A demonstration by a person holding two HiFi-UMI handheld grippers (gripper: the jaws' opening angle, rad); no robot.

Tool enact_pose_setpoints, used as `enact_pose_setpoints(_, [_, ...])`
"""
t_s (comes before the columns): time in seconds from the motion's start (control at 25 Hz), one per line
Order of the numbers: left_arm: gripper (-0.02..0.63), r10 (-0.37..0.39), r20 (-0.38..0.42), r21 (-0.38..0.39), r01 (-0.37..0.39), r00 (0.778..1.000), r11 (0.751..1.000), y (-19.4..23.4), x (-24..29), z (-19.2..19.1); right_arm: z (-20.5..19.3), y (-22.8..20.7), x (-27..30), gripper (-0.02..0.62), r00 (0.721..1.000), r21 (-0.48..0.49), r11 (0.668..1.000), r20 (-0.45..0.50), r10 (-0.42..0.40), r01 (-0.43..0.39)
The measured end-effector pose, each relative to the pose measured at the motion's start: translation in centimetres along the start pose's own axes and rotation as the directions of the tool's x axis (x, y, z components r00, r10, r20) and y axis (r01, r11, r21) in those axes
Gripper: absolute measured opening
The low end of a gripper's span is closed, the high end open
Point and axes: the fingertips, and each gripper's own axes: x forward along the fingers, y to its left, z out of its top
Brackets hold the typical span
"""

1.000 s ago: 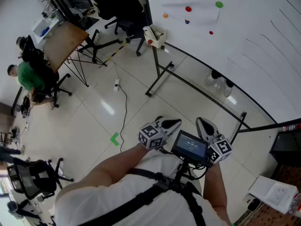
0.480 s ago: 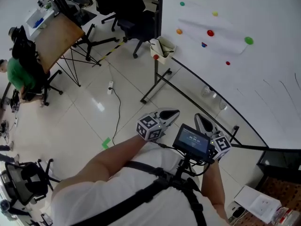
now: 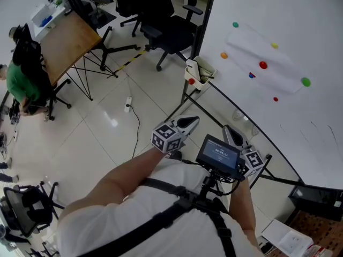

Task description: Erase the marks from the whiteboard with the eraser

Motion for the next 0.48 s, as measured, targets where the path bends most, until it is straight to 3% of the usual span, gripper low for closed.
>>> enact_pose_setpoints(0.16, [0.047, 0.087, 0.009, -0.003, -0.087, 0.996, 0.996, 5.1, 0.3, 1.7, 0.6, -0.7, 1.8, 0.015, 1.0, 0.005, 1.0, -0.01, 0.005, -0.005])
enact_pose_setpoints(0.36, [0.064, 0.219, 0.042, 0.003, -0.22, 0.975, 0.976, 11.0, 1.7, 5.2, 1.4, -2.6, 2.9, 0.015, 1.0, 0.02, 1.0, -0.016, 0.018, -0.017])
enact_pose_setpoints(0.48, [0.145, 0.283, 0.054, -0.009, -0.283, 0.957, 0.959, 14.4, 2.7, 7.2, 2.3, -3.8, 4.8, 0.015, 0.999, 0.022, 0.999, -0.008, 0.047, -0.046])
